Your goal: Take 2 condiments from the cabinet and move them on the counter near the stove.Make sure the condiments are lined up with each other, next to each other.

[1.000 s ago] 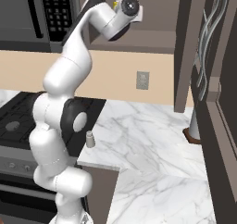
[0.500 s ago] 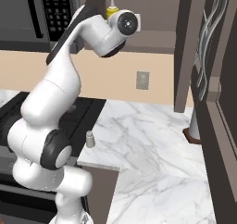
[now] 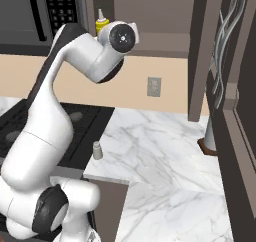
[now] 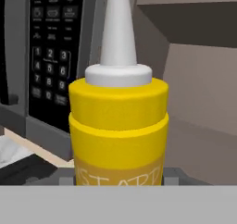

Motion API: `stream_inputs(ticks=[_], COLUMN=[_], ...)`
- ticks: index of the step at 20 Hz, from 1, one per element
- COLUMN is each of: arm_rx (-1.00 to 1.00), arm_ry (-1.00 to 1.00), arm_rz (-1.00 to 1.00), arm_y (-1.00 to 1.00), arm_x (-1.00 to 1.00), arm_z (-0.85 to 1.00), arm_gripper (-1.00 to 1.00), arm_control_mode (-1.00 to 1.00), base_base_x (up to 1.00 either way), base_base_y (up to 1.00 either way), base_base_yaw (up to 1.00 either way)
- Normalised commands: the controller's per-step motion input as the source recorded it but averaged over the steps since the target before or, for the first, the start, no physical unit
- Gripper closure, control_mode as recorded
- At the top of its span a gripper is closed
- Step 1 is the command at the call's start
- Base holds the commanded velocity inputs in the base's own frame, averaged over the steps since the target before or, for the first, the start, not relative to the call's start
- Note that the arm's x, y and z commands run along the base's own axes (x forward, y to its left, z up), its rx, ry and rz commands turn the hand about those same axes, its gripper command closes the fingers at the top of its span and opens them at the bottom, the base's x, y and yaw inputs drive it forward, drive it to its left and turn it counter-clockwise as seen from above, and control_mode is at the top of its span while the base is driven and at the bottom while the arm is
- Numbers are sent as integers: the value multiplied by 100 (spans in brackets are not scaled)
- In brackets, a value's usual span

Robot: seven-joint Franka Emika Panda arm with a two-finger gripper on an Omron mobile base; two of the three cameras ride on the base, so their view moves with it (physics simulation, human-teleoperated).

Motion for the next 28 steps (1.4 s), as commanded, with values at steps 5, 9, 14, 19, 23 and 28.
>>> stream_inputs(ticks=[5, 9, 14, 19, 23, 28], arm_rx=[0, 0, -3, 1, 0, 0], arm_ry=[1, -1, 0, 0, 2, 5], arm_rz=[11, 8, 11, 9, 14, 23], arm_y=[24, 34, 30, 0, -7, -17], arm_x=[-91, -37, -1, 0, 0, 5], arm_z=[-36, -93, -98, -72, -51, -41], arm_gripper=[100, 100, 100, 100, 100, 100], arm_control_mode=[-100, -100, -100, -100, -100, -100], base_base_x=[0, 0, 0, 0, 0, 0], base_base_y=[0, 0, 0, 0, 0, 0], base_base_yaw=[0, 0, 0, 0, 0, 0])
